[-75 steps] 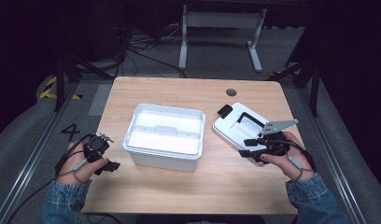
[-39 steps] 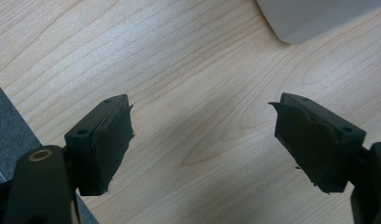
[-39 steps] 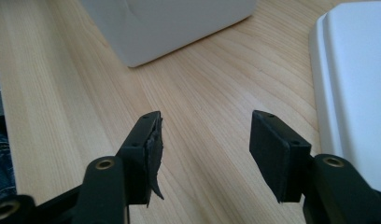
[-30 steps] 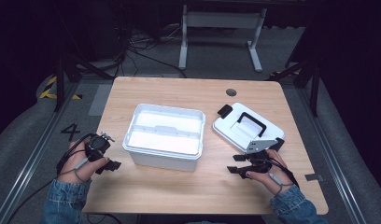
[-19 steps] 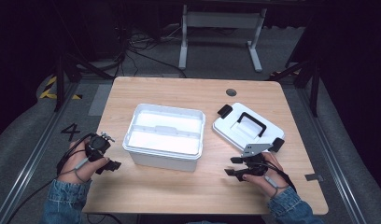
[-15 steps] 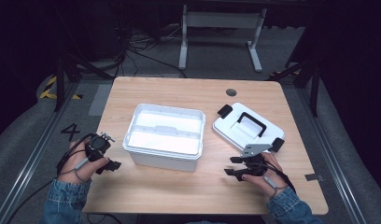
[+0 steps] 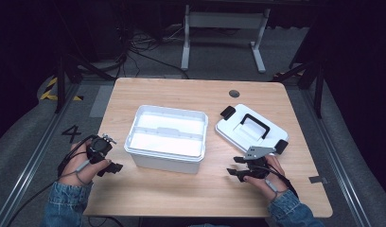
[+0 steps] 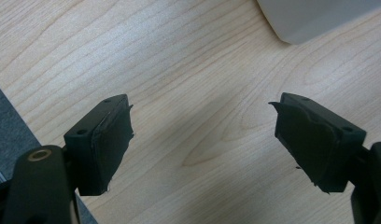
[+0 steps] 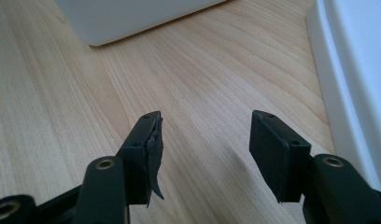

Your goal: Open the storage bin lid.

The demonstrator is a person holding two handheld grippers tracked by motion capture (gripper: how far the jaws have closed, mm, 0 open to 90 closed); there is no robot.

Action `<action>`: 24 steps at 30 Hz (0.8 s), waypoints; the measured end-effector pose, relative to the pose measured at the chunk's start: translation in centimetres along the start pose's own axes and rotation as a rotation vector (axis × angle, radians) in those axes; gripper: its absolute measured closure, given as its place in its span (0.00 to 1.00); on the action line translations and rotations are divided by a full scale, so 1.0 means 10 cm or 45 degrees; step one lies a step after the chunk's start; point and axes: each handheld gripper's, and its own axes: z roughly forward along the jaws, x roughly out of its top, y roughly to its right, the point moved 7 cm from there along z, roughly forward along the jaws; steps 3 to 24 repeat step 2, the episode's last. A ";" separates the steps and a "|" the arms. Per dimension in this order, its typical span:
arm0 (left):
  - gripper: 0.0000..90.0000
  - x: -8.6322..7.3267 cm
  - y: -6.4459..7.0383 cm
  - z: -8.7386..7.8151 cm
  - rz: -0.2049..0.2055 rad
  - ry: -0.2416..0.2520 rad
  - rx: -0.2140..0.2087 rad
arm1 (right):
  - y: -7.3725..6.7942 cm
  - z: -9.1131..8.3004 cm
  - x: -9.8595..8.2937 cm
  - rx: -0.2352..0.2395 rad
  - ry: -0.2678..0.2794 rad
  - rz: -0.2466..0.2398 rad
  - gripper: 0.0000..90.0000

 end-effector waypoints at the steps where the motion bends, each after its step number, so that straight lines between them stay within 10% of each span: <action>1: 0.22 0.00 -0.02 0.00 0.016 -0.002 0.011 | 0.00 0.00 0.00 0.002 0.002 -0.002 0.50; 24: 0.22 0.00 -0.02 0.00 0.014 -0.003 0.010 | -0.01 0.01 0.00 0.005 0.001 -0.003 0.50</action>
